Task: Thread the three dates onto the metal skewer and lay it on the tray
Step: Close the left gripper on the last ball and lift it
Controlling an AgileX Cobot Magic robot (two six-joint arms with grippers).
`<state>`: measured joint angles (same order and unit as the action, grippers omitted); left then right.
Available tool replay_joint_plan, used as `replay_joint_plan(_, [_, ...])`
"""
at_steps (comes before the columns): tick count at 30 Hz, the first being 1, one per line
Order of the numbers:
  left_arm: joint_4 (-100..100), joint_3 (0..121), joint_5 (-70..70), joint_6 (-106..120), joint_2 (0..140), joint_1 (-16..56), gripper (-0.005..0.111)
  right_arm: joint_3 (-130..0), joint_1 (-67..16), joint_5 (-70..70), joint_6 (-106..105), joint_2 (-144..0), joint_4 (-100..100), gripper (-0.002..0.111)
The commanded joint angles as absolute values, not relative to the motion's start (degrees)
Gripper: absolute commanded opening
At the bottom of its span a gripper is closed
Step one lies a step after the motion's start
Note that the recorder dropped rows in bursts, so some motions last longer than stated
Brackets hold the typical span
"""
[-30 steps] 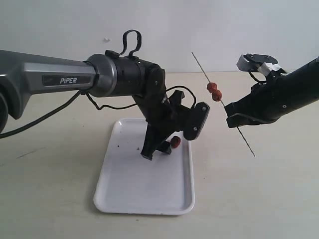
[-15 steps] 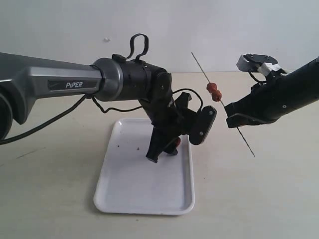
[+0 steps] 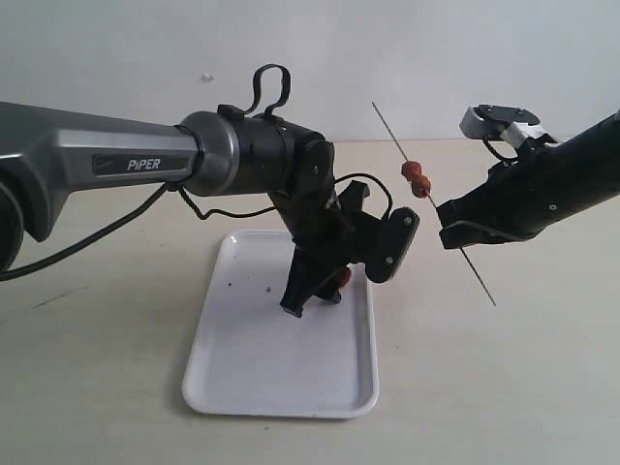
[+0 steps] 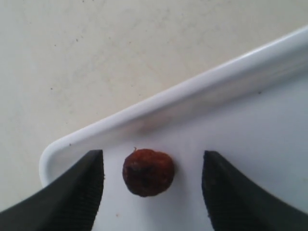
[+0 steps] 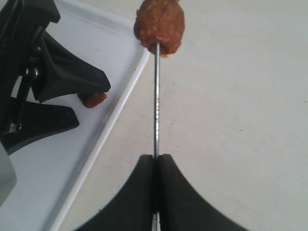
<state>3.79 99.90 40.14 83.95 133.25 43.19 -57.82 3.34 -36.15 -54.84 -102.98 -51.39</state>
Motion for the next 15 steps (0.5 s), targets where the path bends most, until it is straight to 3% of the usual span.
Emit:
replay_joint_plan(1, [3.2,100.0,41.7,83.1,133.6,43.3,0.059,-57.6,3.6,-36.4,-54.8,-103.0,-51.5,0.000])
replay_joint_plan(3, [3.2,100.0,41.7,83.0,133.6,43.3,0.058,-57.6,3.6,-36.4,-54.8,-103.0,-51.5,0.000])
replay_joint_plan(8, [3.2,100.0,41.6,81.7,133.6,43.3,0.042,-57.6,3.6,-36.4,-54.8,-103.0,-51.5,0.000])
replay_joint_plan(15, [3.2,100.0,41.5,80.9,133.6,43.3,0.042,-57.6,3.6,-36.4,-54.8,-103.0,-51.5,0.000])
